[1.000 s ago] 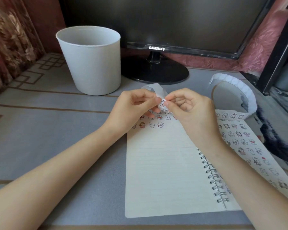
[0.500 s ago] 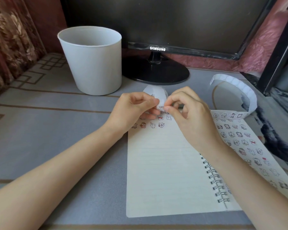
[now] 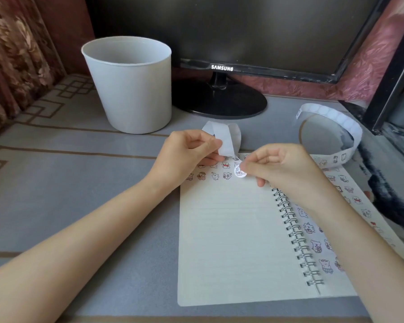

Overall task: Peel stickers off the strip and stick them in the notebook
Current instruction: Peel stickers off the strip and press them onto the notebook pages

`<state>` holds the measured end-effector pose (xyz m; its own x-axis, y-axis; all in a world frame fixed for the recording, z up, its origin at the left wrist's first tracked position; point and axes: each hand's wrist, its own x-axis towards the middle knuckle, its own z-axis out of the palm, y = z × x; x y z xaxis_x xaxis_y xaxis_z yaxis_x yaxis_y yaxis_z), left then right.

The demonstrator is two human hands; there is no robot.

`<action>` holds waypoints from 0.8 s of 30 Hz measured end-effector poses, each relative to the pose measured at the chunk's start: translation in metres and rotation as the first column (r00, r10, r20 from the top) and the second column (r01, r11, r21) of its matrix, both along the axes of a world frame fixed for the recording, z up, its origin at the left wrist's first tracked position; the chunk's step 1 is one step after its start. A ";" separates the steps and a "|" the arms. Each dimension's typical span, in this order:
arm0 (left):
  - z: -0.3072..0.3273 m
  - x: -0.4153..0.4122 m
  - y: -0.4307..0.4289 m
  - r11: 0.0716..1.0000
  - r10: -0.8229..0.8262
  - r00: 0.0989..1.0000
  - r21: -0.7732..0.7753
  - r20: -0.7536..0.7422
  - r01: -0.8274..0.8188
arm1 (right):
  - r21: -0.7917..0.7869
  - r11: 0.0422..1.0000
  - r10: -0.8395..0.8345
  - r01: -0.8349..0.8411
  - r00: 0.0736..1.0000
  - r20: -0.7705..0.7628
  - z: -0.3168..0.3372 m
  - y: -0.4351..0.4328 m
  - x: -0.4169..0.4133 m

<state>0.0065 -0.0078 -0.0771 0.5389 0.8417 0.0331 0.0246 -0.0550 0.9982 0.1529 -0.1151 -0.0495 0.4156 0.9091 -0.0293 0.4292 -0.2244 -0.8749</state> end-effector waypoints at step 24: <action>0.001 0.000 -0.002 1.000 0.003 1.000 -0.003 0.019 -0.003 | 0.002 0.998 0.054 -0.055 0.988 0.142 -0.003 0.002 0.006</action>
